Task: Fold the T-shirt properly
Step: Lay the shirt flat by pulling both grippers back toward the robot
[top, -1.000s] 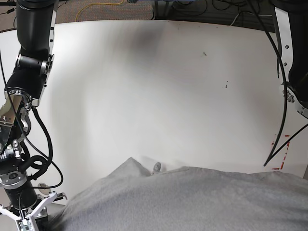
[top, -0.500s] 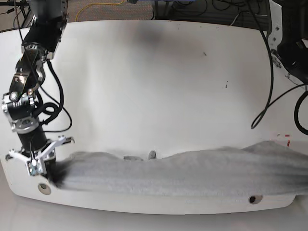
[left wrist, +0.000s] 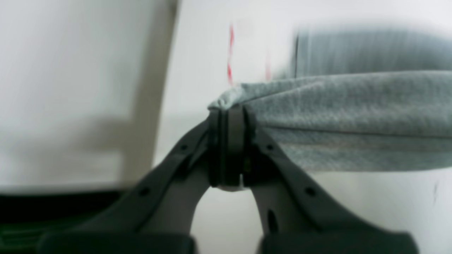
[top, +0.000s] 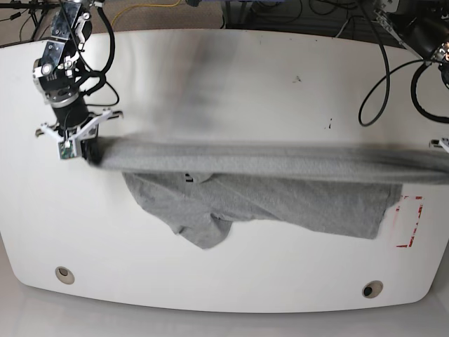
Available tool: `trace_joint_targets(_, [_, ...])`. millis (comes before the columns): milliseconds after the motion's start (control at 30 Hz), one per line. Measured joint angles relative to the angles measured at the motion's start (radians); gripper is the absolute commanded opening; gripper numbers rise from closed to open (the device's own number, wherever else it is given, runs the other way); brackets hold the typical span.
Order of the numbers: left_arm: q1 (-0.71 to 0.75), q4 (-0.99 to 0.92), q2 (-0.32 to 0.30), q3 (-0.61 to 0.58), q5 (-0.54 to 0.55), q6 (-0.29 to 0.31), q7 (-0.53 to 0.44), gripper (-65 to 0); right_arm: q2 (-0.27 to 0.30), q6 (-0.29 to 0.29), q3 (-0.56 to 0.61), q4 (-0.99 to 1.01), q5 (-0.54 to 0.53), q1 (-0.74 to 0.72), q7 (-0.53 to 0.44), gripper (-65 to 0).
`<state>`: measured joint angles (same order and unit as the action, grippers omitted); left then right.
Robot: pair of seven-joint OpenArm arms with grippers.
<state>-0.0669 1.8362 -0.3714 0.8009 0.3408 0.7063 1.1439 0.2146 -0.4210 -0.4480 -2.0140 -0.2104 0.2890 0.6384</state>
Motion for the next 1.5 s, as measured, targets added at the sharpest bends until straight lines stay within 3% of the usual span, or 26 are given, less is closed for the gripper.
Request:
trace_joint_targets(267, [0.178, -0.001, 0.034, 0.004, -0.01, -0.001, -0.027, -65.0, -0.074, 0.004, -0.003, 0.001, 0.007, 0.132, -0.007, -64.8])
trace_joint_targets(667, [0.37, -0.004, 0.026, 0.008, -0.016, -0.001, -0.063, -65.0, -0.147, 0.013, -0.003, 0.001, 0.021, 0.28, -0.01, -64.8])
trace_joint_targets(1133, [0.461, -0.007, 0.024, 0.016, -0.043, -0.002, -0.064, -65.0, -0.172, 0.016, 0.007, 0.001, 0.022, 0.383, -0.01, -64.4])
trace_joint_targets(1233, [0.46, -0.027, 0.023, 0.015, -0.083, -0.002, -0.068, -65.0, -0.17, 0.024, 0.041, 0.001, 0.024, 0.408, -0.01, -59.1])
trace_joint_targets(1300, [0.46, -0.048, 0.021, 0.015, -0.102, -0.002, -0.068, -60.8, -0.171, 0.024, 0.063, 0.001, 0.025, 0.423, -0.01, -51.8])
trace_joint_targets(1500, [0.463, -0.08, 0.022, 0.015, -0.113, -0.002, -0.064, -35.8, -0.171, 0.025, 0.092, 0.001, 0.026, 0.459, -0.009, -22.2])
